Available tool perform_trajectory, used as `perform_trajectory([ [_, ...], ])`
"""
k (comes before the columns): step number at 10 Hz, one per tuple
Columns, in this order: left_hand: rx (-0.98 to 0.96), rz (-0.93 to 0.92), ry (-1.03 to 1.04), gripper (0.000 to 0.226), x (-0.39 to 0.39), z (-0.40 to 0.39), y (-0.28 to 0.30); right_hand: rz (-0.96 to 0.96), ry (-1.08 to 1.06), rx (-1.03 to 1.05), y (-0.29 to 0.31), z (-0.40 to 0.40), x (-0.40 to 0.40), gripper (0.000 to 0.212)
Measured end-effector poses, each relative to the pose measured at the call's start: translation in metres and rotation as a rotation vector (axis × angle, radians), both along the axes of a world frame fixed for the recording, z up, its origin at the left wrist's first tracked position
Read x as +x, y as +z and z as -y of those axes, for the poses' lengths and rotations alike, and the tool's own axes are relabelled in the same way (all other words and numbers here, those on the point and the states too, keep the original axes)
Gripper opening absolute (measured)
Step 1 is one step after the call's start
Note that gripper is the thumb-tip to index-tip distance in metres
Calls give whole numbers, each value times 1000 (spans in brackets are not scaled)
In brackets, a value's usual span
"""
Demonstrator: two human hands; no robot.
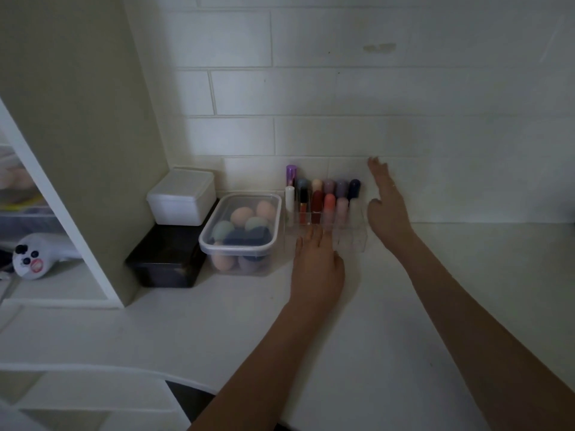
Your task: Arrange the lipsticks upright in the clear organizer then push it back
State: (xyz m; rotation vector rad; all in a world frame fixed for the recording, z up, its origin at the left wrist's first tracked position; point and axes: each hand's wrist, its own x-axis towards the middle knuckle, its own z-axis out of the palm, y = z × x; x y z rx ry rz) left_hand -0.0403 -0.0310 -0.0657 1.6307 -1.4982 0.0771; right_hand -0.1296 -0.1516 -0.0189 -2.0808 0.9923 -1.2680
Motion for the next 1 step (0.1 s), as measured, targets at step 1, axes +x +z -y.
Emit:
perform_trajectory([
  [1,-221,-246,-80,52,8,-14,34,189,-14,34,24,-4,-14,82],
])
